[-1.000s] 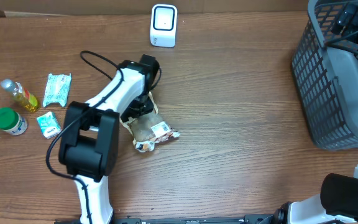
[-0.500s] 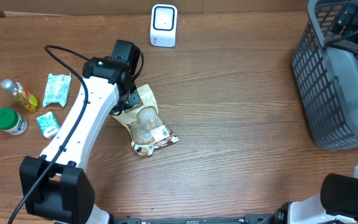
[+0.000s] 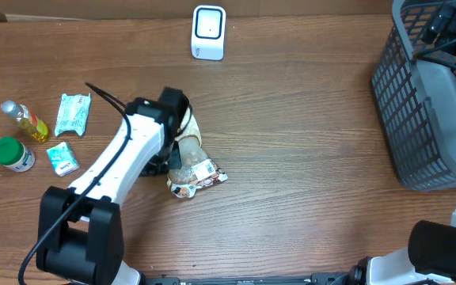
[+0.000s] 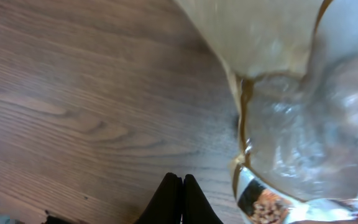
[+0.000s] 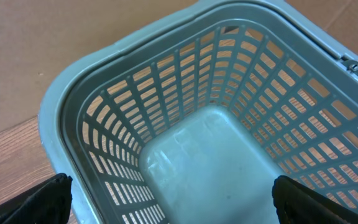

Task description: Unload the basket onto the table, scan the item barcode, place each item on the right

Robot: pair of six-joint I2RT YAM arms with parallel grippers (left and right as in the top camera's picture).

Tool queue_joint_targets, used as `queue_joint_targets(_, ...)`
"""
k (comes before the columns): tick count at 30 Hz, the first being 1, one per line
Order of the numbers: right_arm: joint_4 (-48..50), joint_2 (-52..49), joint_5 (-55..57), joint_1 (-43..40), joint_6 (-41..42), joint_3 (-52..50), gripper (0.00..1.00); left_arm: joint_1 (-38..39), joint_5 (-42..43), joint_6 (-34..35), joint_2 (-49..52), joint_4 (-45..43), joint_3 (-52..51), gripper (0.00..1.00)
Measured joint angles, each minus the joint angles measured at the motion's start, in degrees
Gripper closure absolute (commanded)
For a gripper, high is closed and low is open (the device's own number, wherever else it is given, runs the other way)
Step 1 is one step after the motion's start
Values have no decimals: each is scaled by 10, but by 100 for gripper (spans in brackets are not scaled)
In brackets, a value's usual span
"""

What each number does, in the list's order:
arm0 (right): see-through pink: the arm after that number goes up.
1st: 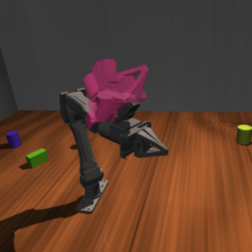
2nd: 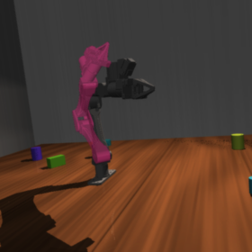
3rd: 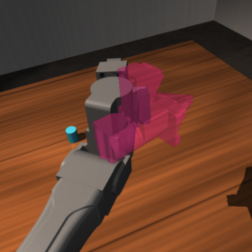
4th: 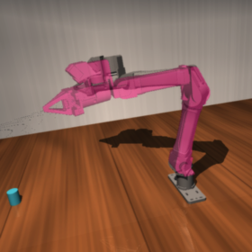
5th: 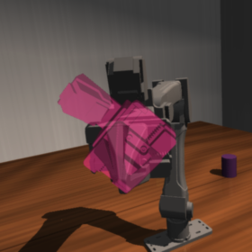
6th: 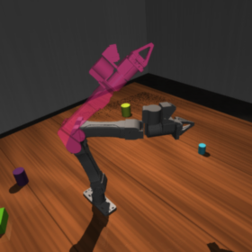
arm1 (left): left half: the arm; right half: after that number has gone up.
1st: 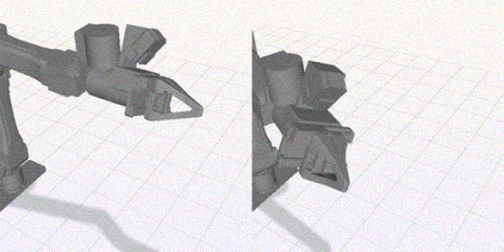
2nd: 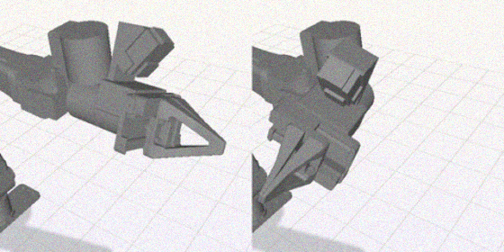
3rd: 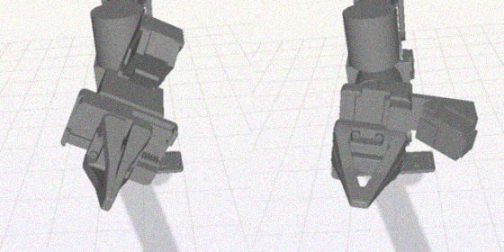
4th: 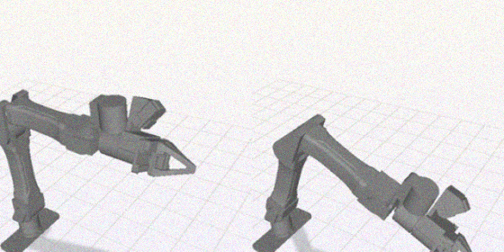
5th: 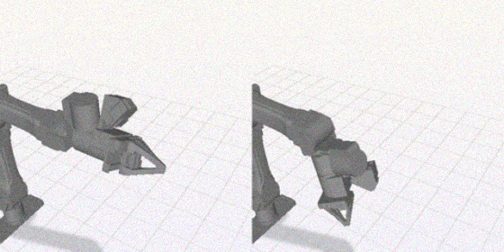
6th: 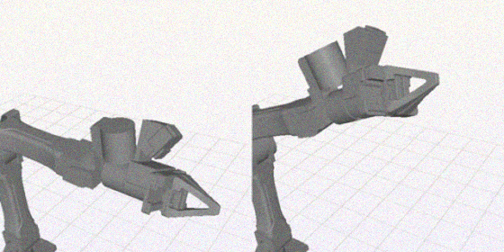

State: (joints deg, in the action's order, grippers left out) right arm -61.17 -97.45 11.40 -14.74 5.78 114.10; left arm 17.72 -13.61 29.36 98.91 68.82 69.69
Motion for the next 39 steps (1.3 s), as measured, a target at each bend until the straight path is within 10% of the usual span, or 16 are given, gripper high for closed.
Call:
queue_joint_targets(20, 0, 0, 0, 0, 0, 0, 0, 93, 201, -1, 3, -214, -78, 96)
queue_joint_targets(34, 0, 0, 0, 0, 0, 0, 0, 67, 256, -103, 4, -144, -47, 95)
queue_joint_targets(36, 0, 0, 0, 0, 0, 0, 0, 50, 257, -120, 4, -118, -25, 78)
queue_joint_targets(39, 0, 0, 0, 0, 0, 0, 0, 14, 259, -135, 4, -88, 8, 28)
